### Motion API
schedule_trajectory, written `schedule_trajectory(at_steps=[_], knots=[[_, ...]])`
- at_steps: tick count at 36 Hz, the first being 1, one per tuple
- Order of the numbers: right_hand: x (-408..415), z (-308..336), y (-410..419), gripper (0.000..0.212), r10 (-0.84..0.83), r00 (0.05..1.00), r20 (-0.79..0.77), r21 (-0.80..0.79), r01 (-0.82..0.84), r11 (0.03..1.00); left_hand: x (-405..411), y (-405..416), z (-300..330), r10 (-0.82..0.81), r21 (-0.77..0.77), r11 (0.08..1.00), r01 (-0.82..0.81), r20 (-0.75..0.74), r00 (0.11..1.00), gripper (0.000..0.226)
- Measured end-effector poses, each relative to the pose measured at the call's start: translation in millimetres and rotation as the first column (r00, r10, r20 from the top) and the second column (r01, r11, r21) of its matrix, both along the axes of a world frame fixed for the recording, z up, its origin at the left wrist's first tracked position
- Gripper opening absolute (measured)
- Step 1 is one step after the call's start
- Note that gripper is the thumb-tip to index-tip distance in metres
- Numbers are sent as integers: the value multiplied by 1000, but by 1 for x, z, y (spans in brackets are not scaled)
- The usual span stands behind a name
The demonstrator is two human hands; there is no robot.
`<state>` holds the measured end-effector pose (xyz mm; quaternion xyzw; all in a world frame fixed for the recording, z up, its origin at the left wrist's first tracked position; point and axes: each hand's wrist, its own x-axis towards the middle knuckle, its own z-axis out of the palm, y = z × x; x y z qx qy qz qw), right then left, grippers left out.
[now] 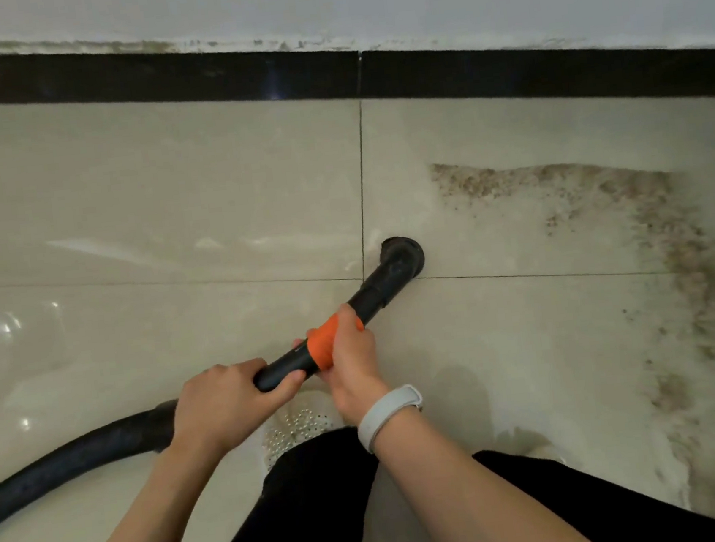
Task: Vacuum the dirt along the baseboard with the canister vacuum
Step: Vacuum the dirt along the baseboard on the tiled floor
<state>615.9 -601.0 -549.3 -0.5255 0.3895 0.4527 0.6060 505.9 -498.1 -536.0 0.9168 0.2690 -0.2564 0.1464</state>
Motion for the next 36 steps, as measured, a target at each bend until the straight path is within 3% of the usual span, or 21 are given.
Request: schedule_trajectory(at_steps=[9,12,16,24,36], knots=[[27,1,-60,22,-266,964,7,-63,265,962,59,-32,-11,-287,-18,957,288,52,957,84],[46,0,-70,22,-306,951,38,-53,308,950,82,-42,-10,-323,1,946,324,76,943,77],[66,-2,-61,24,-251,966,69,-27,253,967,92,-42,-8,-234,2,972,234,88,968,61],[65,-9,-22,23,-91,991,95,23,89,996,77,-20,-7,-7,55,998,0,116,993,54],[135,3,16,20,89,964,249,-43,-81,996,136,-4,-7,182,2,982,-187,205,962,61]])
